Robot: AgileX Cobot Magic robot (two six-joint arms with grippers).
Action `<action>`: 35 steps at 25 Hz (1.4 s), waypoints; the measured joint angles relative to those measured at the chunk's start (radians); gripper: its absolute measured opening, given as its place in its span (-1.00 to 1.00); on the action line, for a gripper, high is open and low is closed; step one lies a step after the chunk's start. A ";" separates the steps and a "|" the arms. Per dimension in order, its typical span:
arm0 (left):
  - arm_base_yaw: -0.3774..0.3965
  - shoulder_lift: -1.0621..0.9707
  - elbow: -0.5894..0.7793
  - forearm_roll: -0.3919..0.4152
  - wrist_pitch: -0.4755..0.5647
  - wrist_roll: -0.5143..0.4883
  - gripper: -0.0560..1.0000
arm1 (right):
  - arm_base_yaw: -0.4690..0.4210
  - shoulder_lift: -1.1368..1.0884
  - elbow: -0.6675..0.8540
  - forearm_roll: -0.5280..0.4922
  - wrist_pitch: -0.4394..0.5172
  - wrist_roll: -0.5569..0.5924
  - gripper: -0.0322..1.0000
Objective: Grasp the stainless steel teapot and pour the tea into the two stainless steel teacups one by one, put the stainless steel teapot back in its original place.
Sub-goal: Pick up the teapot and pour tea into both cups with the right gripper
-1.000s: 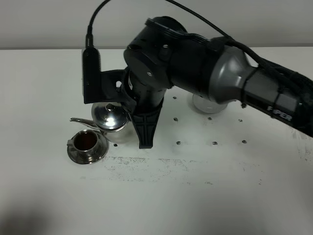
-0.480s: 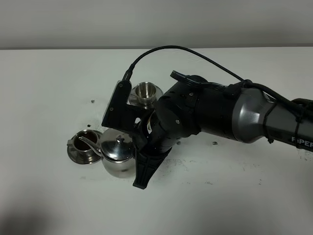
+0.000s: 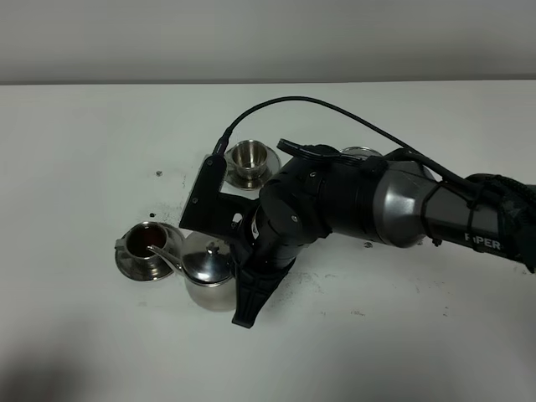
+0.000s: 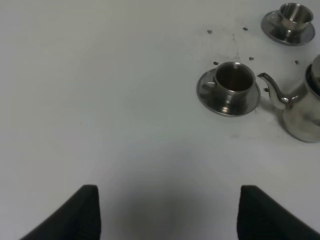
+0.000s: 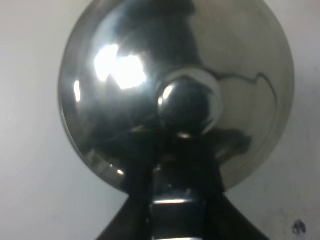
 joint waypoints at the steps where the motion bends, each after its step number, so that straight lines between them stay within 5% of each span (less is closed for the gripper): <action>1: 0.000 0.000 0.000 0.000 0.000 0.000 0.16 | -0.008 0.000 -0.010 0.000 0.011 0.001 -0.54; 9: 0.000 0.000 0.000 0.000 0.000 0.000 0.16 | -0.162 0.006 -0.244 -0.127 0.187 -0.020 -0.54; 17: 0.000 0.000 0.000 0.000 0.000 0.000 0.16 | -0.306 0.140 -0.456 -0.155 0.321 -0.331 -0.54; 27: 0.000 0.000 0.000 0.000 0.000 0.000 0.16 | -0.329 0.297 -0.704 -0.245 0.376 -0.533 -0.54; 35: 0.000 0.000 0.000 0.000 0.000 0.000 0.16 | -0.330 0.333 -0.715 -0.291 0.397 -0.624 -0.54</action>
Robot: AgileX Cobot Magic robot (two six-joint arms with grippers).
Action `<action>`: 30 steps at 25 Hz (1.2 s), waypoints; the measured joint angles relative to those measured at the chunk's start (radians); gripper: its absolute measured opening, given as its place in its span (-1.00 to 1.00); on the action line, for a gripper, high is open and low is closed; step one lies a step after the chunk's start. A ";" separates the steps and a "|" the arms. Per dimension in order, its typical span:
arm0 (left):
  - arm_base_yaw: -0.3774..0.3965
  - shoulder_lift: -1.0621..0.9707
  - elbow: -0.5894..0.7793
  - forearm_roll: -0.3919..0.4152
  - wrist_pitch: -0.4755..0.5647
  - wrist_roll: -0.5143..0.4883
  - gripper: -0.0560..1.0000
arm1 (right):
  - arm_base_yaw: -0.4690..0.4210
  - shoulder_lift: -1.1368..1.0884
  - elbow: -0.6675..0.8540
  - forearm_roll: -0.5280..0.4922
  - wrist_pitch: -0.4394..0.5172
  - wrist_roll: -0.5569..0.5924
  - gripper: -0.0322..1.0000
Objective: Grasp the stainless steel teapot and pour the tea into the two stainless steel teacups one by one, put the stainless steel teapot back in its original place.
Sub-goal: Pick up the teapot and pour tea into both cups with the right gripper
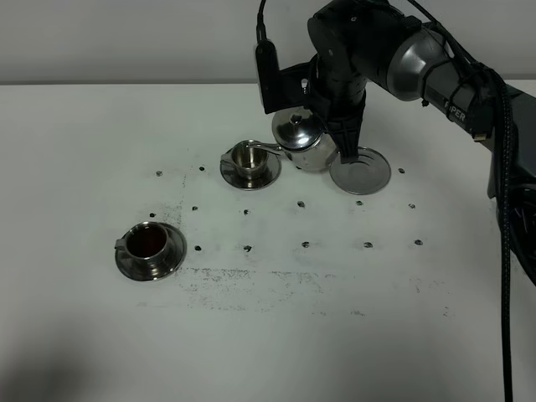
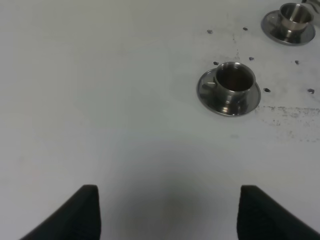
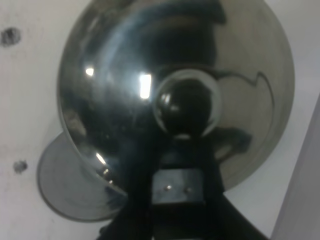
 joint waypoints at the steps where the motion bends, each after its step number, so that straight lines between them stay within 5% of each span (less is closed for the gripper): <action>1: 0.000 0.000 0.000 0.000 0.000 0.000 0.16 | 0.000 0.003 -0.001 -0.012 -0.001 0.000 -0.54; 30: 0.000 0.000 0.000 0.000 0.000 0.000 0.16 | 0.078 0.041 -0.002 -0.316 -0.056 -0.012 -0.54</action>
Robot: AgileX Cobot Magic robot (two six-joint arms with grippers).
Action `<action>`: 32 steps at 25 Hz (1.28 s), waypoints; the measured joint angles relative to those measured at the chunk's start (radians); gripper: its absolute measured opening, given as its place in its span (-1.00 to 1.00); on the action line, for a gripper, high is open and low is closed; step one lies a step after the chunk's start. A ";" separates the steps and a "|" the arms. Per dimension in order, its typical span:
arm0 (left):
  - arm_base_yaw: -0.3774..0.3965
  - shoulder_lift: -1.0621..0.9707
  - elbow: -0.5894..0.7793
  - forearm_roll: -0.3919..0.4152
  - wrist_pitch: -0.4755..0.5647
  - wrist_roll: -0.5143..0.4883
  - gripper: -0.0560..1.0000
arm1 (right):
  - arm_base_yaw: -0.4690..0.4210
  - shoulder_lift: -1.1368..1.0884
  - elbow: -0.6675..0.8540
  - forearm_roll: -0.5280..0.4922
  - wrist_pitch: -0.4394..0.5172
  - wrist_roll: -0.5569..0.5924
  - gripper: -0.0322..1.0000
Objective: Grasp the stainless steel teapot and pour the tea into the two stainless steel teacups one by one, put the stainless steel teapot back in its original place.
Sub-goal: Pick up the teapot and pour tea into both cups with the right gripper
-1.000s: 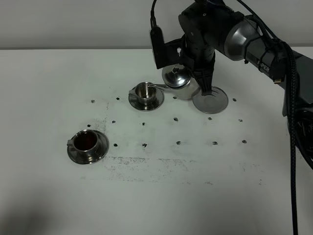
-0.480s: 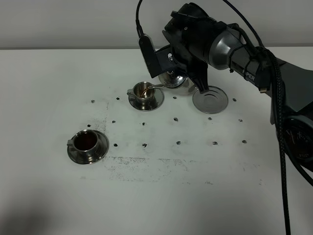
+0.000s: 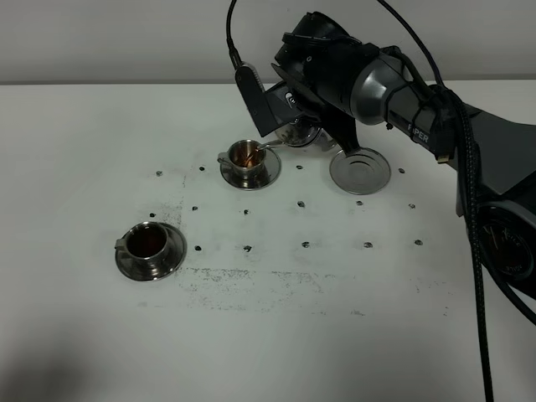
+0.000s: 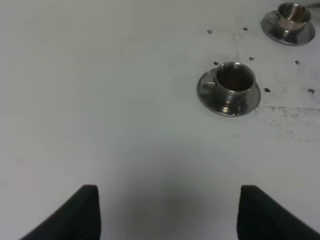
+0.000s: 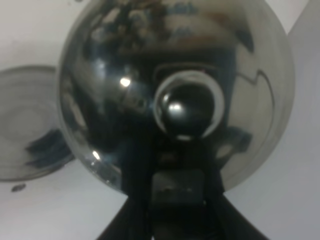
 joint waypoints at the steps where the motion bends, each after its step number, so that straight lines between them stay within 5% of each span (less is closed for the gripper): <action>1: 0.000 0.000 0.000 0.000 0.000 0.000 0.16 | 0.000 0.000 -0.002 -0.007 0.000 0.000 -0.54; 32: 0.000 0.000 0.000 0.000 0.000 0.000 0.16 | 0.004 -0.016 -0.009 -0.055 -0.026 -0.096 -0.54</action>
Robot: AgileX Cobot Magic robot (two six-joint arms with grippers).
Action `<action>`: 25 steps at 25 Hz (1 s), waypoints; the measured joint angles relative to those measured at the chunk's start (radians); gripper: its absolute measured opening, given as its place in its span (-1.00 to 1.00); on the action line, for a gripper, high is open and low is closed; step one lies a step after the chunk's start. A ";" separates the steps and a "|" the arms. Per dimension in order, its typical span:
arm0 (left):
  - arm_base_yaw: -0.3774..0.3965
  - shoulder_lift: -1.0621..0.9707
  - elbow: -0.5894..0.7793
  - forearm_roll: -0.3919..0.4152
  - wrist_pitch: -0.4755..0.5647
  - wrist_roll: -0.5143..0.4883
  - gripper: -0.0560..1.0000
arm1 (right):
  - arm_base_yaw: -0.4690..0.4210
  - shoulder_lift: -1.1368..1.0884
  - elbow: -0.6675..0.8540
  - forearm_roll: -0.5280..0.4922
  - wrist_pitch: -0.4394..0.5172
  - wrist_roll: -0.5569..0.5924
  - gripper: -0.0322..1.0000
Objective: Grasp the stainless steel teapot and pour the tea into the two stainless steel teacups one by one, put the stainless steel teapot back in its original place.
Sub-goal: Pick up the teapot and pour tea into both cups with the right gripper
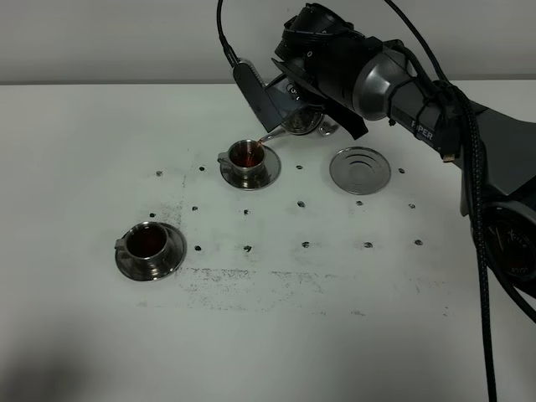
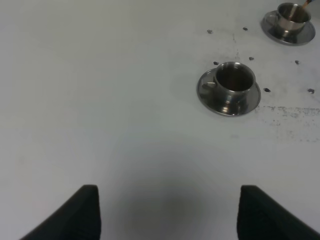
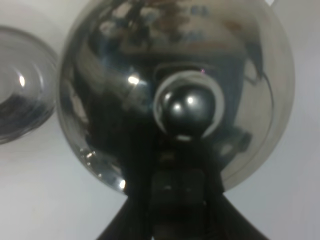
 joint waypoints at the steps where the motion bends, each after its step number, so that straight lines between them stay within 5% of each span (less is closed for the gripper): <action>1: 0.000 0.000 0.000 0.000 0.000 0.000 0.16 | 0.000 0.000 0.000 -0.001 0.000 -0.001 -0.54; 25: 0.000 0.000 0.000 0.000 0.000 0.000 0.16 | 0.016 0.000 0.000 -0.028 -0.004 -0.016 -0.54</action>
